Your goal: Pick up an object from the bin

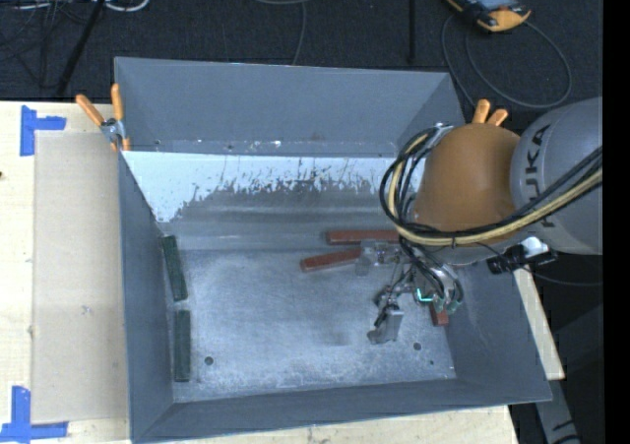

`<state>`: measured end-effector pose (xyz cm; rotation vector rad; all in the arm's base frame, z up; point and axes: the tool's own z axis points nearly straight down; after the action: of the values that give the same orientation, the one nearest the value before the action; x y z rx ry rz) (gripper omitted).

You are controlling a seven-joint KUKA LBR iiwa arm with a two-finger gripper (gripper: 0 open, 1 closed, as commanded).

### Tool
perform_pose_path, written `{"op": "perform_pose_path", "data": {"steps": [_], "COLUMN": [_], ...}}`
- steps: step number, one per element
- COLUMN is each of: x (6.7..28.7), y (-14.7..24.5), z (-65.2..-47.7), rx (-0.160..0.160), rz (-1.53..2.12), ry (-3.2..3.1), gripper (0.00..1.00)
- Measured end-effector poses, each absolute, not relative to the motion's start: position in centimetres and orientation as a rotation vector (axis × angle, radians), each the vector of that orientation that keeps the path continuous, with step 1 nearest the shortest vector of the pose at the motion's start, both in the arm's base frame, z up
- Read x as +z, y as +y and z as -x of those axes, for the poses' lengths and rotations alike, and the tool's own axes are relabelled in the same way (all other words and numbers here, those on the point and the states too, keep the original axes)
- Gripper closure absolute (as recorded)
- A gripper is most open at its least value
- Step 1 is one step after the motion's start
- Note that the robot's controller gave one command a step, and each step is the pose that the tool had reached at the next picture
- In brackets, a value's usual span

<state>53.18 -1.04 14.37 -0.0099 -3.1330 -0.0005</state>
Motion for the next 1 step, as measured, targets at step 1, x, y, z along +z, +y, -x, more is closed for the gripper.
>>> {"op": "perform_pose_path", "data": {"steps": [1], "x": [14.72], "y": [-1.04], "z": [-53.36], "rx": [0.0], "rz": [0.009], "ry": [-3.14], "gripper": [0.0]}}
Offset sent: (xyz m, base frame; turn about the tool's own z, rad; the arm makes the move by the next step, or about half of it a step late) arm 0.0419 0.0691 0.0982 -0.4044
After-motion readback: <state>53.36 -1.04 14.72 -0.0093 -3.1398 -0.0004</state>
